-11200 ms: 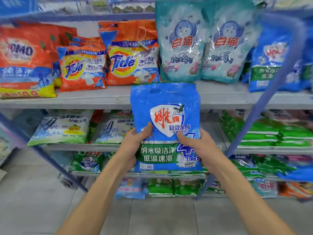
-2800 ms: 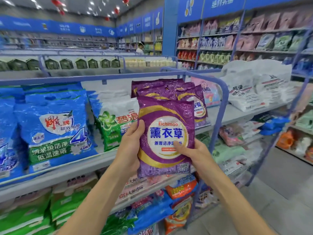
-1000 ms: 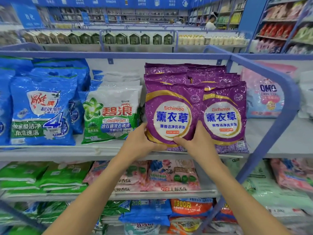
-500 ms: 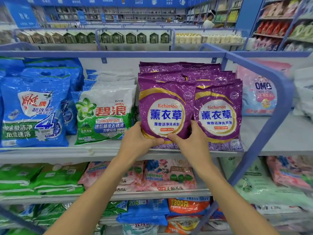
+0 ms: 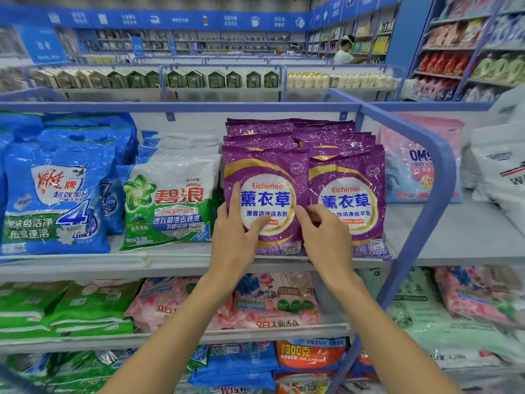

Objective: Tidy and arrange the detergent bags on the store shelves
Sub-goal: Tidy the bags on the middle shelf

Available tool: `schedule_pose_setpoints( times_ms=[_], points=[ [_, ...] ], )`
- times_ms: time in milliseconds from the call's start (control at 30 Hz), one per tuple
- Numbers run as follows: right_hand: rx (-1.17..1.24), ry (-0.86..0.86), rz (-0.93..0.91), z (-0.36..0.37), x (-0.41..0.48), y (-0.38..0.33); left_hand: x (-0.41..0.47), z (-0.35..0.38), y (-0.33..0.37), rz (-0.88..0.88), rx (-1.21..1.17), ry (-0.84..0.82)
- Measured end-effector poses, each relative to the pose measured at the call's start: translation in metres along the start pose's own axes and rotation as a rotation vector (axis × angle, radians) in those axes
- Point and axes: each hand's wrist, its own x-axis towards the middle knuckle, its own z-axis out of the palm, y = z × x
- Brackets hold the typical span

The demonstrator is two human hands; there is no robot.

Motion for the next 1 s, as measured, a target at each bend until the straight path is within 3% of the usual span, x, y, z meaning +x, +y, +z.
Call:
schedule_pose_setpoints(
  times_ms=[200,367,467,567,700,833,1000],
  points=[
    [-0.094,0.047,0.023,0.003,0.017,-0.002,0.004,0.003,-0.006,-0.040,0.021,-0.008],
    [0.073,-0.008,-0.005,-0.016,0.010,0.010,-0.009,0.007,0.006,-0.018,0.129,0.053],
    [0.006,0.148,-0.041,-0.046,0.002,0.031,-0.020,0.016,0.018,0.248,0.279,0.189],
    [-0.158,0.172,-0.015,-0.064,-0.001,0.058,-0.025,0.041,0.029,0.451,0.235,0.131],
    [-0.118,0.034,0.041,-0.072,0.007,0.082,-0.035,0.074,0.049,0.389,0.101,-0.101],
    [0.165,-0.081,0.132,-0.071,0.022,0.097,-0.036,0.095,0.059,0.301,0.267,-0.118],
    [0.189,-0.047,0.090,-0.056,0.024,0.103,-0.036,0.106,0.057,0.266,0.298,-0.032]
  ],
)
